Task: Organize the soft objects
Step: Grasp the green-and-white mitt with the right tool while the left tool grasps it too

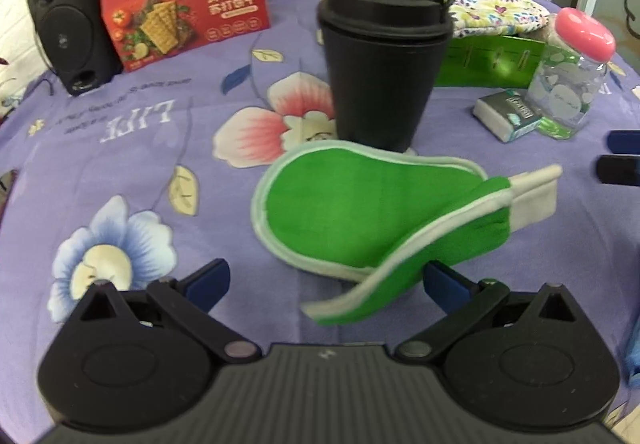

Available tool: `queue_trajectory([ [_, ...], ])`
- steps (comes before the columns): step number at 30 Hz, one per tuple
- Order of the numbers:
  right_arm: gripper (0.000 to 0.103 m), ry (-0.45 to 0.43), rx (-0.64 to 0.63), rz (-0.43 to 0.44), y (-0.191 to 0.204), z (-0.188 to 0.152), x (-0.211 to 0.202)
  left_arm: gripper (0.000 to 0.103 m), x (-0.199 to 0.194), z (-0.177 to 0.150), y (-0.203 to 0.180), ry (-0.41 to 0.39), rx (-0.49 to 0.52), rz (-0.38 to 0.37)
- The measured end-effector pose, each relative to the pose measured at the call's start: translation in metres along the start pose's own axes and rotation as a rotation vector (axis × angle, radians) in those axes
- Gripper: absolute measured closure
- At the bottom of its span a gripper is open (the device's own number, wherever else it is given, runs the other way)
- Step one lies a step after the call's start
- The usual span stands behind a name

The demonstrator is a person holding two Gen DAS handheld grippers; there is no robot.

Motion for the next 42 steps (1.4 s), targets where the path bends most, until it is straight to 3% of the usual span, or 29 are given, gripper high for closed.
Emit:
queue_trajectory([
  [2, 0.066, 0.004, 0.009, 0.029, 0.005, 0.002, 0.006, 0.000, 0.003, 0.003, -0.002, -0.003, 0.010, -0.005],
  [5, 0.066, 0.030, 0.021, 0.148, 0.021, 0.001, 0.013, 0.000, 0.009, 0.005, 0.001, 0.007, 0.009, -0.012],
  [8, 0.065, 0.050, -0.045, 0.246, 0.044, 0.000, 0.015, 0.000, 0.011, 0.007, 0.008, 0.015, -0.014, -0.058],
  [14, 0.064, 0.081, -0.296, 0.257, 0.073, 0.002, 0.038, 0.000, 0.015, 0.006, 0.012, 0.022, -0.016, -0.138],
  [18, 0.064, 0.154, -0.367, 0.281, 0.082, -0.001, 0.065, 0.000, 0.019, 0.005, 0.013, 0.034, -0.015, -0.150],
  [28, 0.054, 0.112, -0.235, 0.248, 0.070, -0.002, 0.084, 0.000, 0.025, 0.006, 0.024, 0.039, -0.071, -0.151],
  [32, 0.048, 0.163, -0.106, 0.302, 0.059, 0.000, 0.094, 0.000, 0.031, 0.007, 0.029, 0.045, -0.107, -0.172],
  [35, 0.044, 0.173, -0.107, 0.337, 0.060, -0.001, 0.093, 0.000, 0.037, 0.012, 0.029, 0.040, -0.095, -0.175],
  [39, 0.046, 0.178, -0.174, 0.352, 0.067, -0.002, 0.094, 0.000, 0.040, 0.015, 0.027, 0.043, -0.073, -0.147],
  [42, 0.056, 0.177, -0.200, 0.341, 0.072, -0.003, 0.092, 0.005, 0.040, 0.015, 0.026, 0.039, -0.072, -0.144],
])
Point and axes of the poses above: each gripper's, at about its wrist camera, not at the fingertips, and x roughly the way its jaws point, y to its left, z to its top, the point moved 7 cm from there along x, roughly the way its jaws point, and after that the axes turned 9 degrees about x, right-handed, at the moved point
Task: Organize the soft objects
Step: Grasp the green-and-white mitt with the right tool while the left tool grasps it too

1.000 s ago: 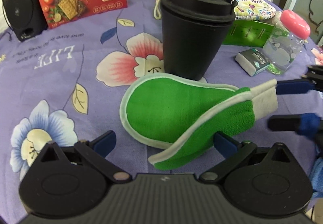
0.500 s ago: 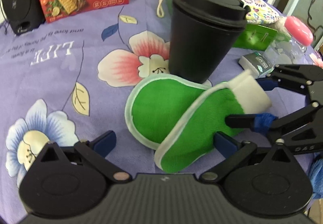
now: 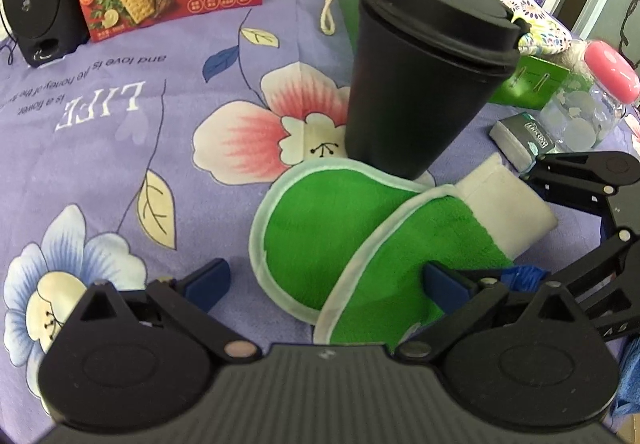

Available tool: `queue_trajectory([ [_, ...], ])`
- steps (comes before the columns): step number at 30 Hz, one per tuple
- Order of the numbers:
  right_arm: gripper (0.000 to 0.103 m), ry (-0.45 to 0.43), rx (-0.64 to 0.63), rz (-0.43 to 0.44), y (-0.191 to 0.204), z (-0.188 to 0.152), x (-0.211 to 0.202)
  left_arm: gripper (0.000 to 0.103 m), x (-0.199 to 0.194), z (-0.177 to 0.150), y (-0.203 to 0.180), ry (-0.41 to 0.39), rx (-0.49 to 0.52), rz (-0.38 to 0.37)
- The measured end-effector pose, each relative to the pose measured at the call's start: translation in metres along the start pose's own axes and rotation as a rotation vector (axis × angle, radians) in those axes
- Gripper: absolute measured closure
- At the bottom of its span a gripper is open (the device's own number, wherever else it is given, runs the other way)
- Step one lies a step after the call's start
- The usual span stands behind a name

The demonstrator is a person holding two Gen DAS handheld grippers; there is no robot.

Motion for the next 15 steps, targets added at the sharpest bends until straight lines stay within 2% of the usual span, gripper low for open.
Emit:
queue_trajectory([
  [1, 0.062, 0.003, -0.006, -0.006, 0.003, 0.000, 0.000, 0.007, -0.001, 0.000, -0.001, -0.005, -0.002, -0.003],
  [3, 0.072, 0.004, -0.016, -0.020, 0.009, 0.000, -0.001, 0.038, -0.009, 0.002, -0.009, -0.030, 0.015, -0.049],
  [4, 0.077, 0.005, -0.023, -0.023, 0.012, -0.001, -0.002, 0.044, -0.014, 0.003, -0.013, -0.044, 0.022, -0.052],
  [5, 0.079, 0.002, -0.030, -0.031, 0.013, -0.001, -0.002, 0.056, -0.018, 0.005, -0.017, -0.058, 0.045, -0.036],
  [6, 0.079, -0.004, -0.036, -0.037, 0.016, -0.001, -0.004, 0.075, -0.023, 0.006, -0.021, -0.068, 0.059, -0.030],
  [10, 0.081, -0.021, -0.053, -0.048, 0.027, -0.008, -0.016, 0.092, -0.049, 0.013, -0.034, -0.118, 0.045, -0.090],
  [12, 0.081, -0.049, -0.048, -0.052, 0.031, -0.011, -0.030, 0.093, -0.061, 0.015, -0.044, -0.135, 0.039, -0.158],
  [15, 0.081, -0.124, -0.041, -0.098, 0.032, -0.011, -0.052, 0.094, -0.072, 0.017, -0.064, -0.156, 0.073, -0.180],
])
Point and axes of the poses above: each gripper's, at about its wrist camera, not at the fingertips, and x roughly the way its jaws point, y to its left, z to its top, the point moved 7 cm from there along x, roughly the way its jaws point, and after that the axes turned 9 degrees about x, right-handed, at the moved point
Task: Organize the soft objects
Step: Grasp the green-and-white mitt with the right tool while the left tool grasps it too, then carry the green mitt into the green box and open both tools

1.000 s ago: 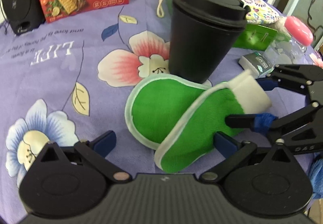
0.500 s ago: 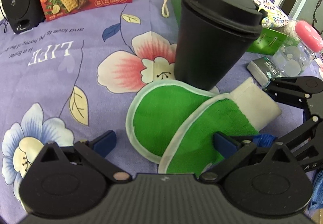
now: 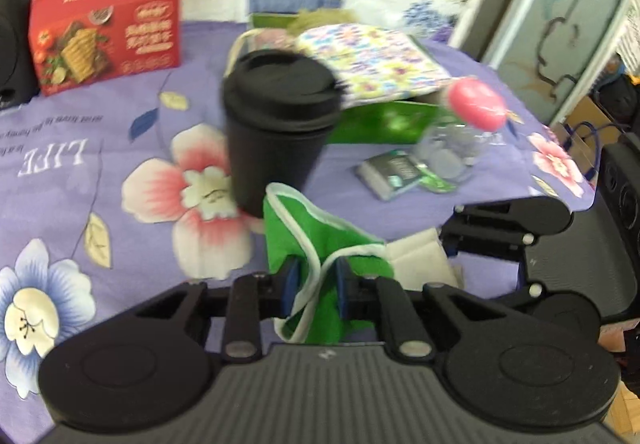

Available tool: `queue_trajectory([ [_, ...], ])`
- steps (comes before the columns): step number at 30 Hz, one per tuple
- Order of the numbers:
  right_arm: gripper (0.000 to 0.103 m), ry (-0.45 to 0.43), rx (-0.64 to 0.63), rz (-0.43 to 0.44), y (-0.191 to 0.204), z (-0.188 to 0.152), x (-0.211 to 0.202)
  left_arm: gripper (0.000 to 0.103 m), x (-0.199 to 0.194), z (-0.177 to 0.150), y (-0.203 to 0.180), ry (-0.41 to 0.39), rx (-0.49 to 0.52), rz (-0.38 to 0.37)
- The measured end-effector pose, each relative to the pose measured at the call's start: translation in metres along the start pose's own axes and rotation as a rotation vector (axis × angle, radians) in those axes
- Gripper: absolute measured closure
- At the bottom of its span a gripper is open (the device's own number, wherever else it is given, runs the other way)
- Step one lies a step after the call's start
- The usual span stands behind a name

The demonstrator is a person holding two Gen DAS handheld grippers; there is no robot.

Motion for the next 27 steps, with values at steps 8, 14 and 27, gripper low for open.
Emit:
queue_trajectory([
  [8, 0.080, -0.036, 0.025, -0.079, -0.010, -0.009, -0.024, 0.095, -0.003, 0.007, -0.042, -0.008, 0.054, -0.055],
  [14, 0.075, 0.016, 0.053, -0.108, -0.023, -0.020, -0.024, 0.094, 0.018, -0.002, -0.043, 0.058, 0.077, -0.013],
  [27, 0.056, 0.132, 0.099, -0.136, -0.041, -0.030, 0.003, 0.046, 0.066, -0.025, -0.015, 0.145, 0.081, 0.065],
])
Point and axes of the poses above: each gripper's, at about its wrist camera, not at the fingertips, and x roughly the way its jaws point, y to its left, z to its top, the point moved 7 cm from there along x, roughly the way its jaws point, and after that the axes turned 9 degrees about x, right-handed, at the moved point
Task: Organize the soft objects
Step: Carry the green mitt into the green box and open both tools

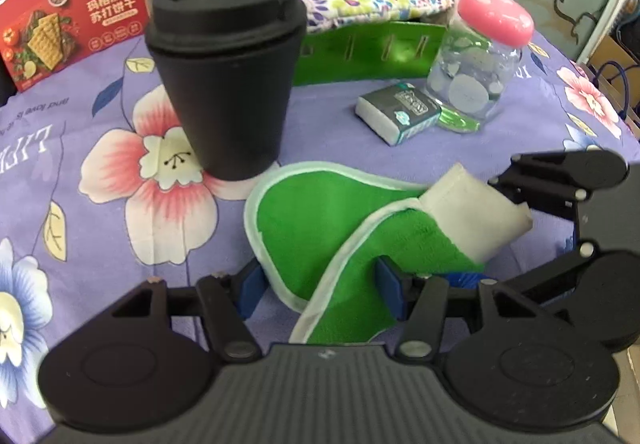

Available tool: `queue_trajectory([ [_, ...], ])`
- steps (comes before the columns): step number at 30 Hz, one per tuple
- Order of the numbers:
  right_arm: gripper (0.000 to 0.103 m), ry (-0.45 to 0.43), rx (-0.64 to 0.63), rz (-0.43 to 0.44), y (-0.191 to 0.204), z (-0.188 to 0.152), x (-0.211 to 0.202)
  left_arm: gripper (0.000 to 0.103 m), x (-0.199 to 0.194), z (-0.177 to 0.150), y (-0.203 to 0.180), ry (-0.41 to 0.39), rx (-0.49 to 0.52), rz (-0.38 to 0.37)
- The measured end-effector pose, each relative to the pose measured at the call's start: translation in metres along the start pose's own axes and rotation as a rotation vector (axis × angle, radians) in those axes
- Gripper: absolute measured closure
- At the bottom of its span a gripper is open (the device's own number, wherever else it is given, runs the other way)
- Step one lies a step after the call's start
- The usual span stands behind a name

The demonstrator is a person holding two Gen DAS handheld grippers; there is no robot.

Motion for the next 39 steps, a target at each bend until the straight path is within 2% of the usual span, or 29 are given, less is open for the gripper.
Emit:
queue_trajectory([
  [4, 0.055, 0.026, -0.027, -0.008, 0.003, 0.001, 0.002, 0.046, 0.001, -0.001, 0.003, 0.004, 0.002, -0.008],
  [5, 0.061, 0.031, -0.030, -0.003, 0.002, 0.002, 0.003, 0.053, 0.002, 0.000, 0.004, 0.007, -0.008, -0.015],
  [6, 0.066, 0.026, -0.031, 0.004, 0.003, 0.003, 0.003, 0.069, 0.001, 0.000, 0.003, 0.005, -0.019, -0.035],
  [7, 0.075, 0.021, -0.052, 0.010, 0.007, 0.003, 0.004, 0.074, -0.002, 0.001, 0.002, -0.004, -0.029, -0.037],
  [8, 0.081, 0.010, -0.094, 0.002, 0.012, 0.002, 0.002, 0.087, -0.008, 0.003, 0.000, -0.017, -0.020, -0.016],
  [9, 0.083, 0.001, -0.134, -0.010, 0.017, 0.002, -0.001, 0.092, -0.015, 0.005, -0.003, -0.032, -0.008, -0.006],
  [11, 0.086, -0.031, -0.167, -0.021, 0.024, 0.005, -0.011, 0.096, -0.030, 0.008, -0.008, -0.064, -0.006, 0.001],
  [15, 0.087, -0.132, -0.190, -0.031, 0.028, 0.020, -0.045, 0.096, -0.067, 0.030, -0.011, -0.147, -0.006, 0.001],
  [18, 0.086, -0.210, -0.197, -0.067, 0.017, 0.049, -0.072, 0.096, -0.090, 0.066, -0.013, -0.222, 0.020, 0.012],
  [23, 0.085, -0.315, -0.206, -0.150, -0.024, 0.125, -0.097, 0.096, -0.100, 0.165, -0.017, -0.323, 0.107, 0.060],
  [25, 0.085, -0.327, -0.203, -0.190, -0.052, 0.155, -0.094, 0.096, -0.086, 0.208, -0.014, -0.320, 0.121, 0.055],
  [29, 0.084, -0.293, -0.147, -0.227, -0.119, 0.193, -0.074, 0.095, -0.031, 0.276, -0.007, -0.256, 0.120, 0.032],
  [32, 0.082, -0.240, -0.087, -0.232, -0.159, 0.201, -0.047, 0.090, 0.018, 0.304, -0.003, -0.184, 0.121, 0.037],
  [33, 0.080, -0.220, -0.059, -0.227, -0.172, 0.201, -0.037, 0.078, 0.034, 0.309, 0.000, -0.157, 0.116, 0.045],
  [34, 0.079, -0.205, -0.040, -0.224, -0.181, 0.200, -0.028, 0.072, 0.046, 0.313, 0.004, -0.142, 0.107, 0.066],
  [35, 0.079, -0.196, -0.020, -0.224, -0.190, 0.199, -0.019, 0.054, 0.055, 0.315, 0.008, -0.139, 0.109, 0.086],
  [36, 0.078, -0.195, 0.003, -0.226, -0.197, 0.198, -0.013, 0.026, 0.062, 0.317, 0.012, -0.134, 0.110, 0.123],
  [37, 0.077, -0.199, 0.026, -0.226, -0.201, 0.197, -0.010, 0.021, 0.065, 0.317, 0.019, -0.144, 0.105, 0.160],
  [39, 0.076, -0.226, 0.063, -0.230, -0.208, 0.198, -0.013, 0.020, 0.062, 0.317, 0.029, -0.171, 0.085, 0.190],
])
Point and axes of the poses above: each gripper's, at about its wrist camera, not at the fingertips, and x roughly the way its jaws point, y to its left, z to its top, the point moved 7 cm from there along x, roughly the way its jaws point, and after that the axes turned 9 degrees about x, right-handed, at the moved point
